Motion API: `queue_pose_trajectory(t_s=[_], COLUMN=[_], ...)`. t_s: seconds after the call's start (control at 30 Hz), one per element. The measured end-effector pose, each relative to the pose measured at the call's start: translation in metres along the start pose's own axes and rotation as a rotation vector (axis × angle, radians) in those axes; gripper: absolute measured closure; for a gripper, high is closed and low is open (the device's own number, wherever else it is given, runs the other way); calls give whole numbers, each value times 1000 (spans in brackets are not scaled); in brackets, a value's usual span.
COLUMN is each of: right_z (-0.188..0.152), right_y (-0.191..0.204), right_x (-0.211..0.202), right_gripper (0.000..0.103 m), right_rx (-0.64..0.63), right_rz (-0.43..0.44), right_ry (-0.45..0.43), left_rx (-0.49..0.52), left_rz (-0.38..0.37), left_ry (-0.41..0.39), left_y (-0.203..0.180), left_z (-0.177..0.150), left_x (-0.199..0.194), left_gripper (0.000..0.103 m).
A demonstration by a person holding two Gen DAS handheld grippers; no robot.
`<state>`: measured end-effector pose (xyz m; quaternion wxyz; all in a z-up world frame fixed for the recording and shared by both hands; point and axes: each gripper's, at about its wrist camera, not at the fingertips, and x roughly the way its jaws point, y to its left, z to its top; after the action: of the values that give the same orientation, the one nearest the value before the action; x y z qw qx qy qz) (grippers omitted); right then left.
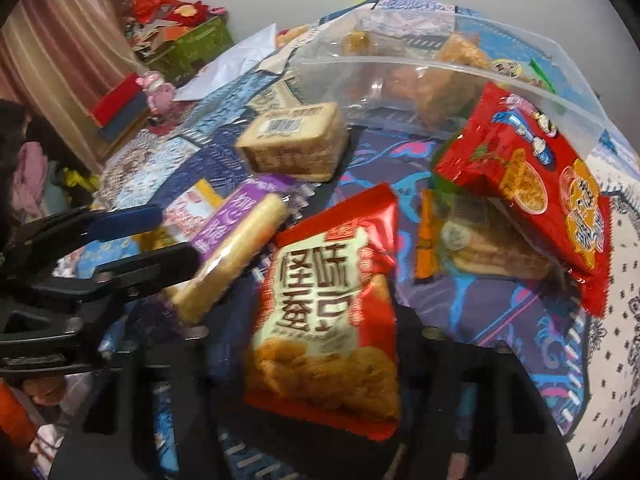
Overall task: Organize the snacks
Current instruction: 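Grasp the purple-labelled coconut roll with left tool while right tool grasps red bean-snack bag, then lower the coconut roll and red bean-snack bag into the clear box, open both tools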
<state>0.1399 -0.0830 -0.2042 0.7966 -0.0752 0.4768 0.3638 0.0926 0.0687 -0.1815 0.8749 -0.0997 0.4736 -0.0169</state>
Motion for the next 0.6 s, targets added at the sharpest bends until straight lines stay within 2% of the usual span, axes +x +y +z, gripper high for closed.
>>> queue_pose_trajectory(t_s=[0.17,0.3,0.4,0.5,0.6], right_z=[-6,-8,-9,-8,-6], right_y=[-10,-14,-20,-26,-27], right_x=[-14,-24,-30,-37,-43], right_gripper=[67,69,71,73,74], right_rx=[47,45,65,83,81], right_rz=[11,-34,-31,-30,-38], right_ry=[-34,-59,-72,-89,-108], left_rx=[-3,-4,8,7,20], left_rz=[-20,-15,-5,4,20], left_ry=[24,44,45,60,35], left_y=[-4,-7,-10,-12,-14], left_z=[0,3,4,3,2], left_x=[11,23,31,41,38], left_gripper=[50,52,53,57,58])
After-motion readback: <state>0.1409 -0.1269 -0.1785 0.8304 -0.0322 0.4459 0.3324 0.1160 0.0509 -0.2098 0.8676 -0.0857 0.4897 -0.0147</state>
